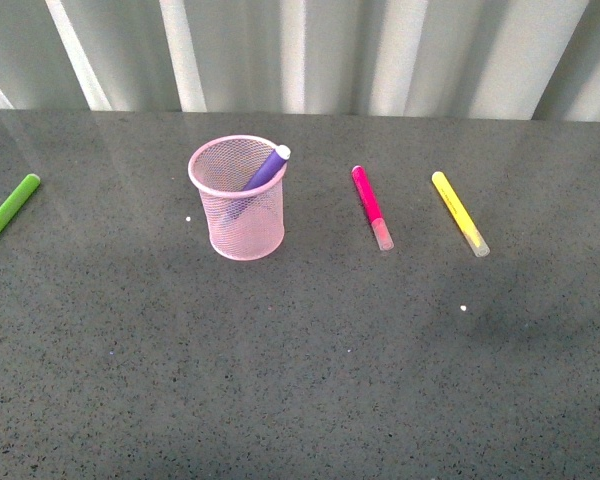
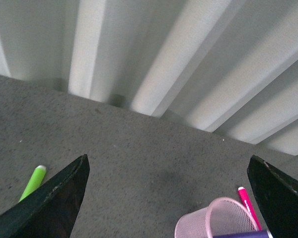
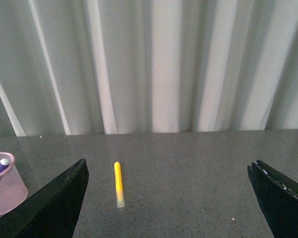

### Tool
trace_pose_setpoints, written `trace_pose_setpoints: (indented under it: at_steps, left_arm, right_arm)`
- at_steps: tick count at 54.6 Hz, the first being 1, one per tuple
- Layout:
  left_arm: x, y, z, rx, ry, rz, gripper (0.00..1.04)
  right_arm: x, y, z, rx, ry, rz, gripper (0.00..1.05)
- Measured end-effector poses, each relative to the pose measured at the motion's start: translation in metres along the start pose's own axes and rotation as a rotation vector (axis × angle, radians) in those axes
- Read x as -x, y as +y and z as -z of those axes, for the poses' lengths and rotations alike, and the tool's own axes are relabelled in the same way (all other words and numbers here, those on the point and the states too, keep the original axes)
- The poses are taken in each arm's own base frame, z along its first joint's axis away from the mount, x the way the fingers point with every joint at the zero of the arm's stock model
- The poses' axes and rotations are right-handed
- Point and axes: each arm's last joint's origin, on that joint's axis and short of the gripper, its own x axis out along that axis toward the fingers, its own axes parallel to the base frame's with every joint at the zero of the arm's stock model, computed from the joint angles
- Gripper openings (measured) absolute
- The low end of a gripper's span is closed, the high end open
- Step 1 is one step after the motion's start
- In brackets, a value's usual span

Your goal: Insert purple and pink pens into pink cup

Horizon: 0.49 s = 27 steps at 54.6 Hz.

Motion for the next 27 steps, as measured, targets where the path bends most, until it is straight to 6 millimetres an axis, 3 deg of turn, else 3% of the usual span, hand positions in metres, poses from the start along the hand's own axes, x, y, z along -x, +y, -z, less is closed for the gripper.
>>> trace_pose_setpoints:
  at_steps: [11, 16, 20, 27]
  left_arm:
    - [0.056, 0.058, -0.008, 0.059, -0.005, -0.110, 0.98]
    - [0.078, 0.074, 0.001, -0.117, -0.149, -0.067, 0.82]
    - [0.097, 0.069, 0.012, -0.235, -0.226, -0.074, 0.70]
    - [0.114, 0.049, 0.024, -0.306, -0.263, -0.068, 0.50]
  right_arm:
    - [0.000, 0.000, 0.000, 0.000, 0.000, 0.000, 0.98]
    - [0.000, 0.000, 0.000, 0.000, 0.000, 0.000, 0.98]
    - [0.000, 0.000, 0.000, 0.000, 0.000, 0.000, 0.98]
    - [0.000, 0.000, 0.000, 0.000, 0.000, -0.001, 0.98]
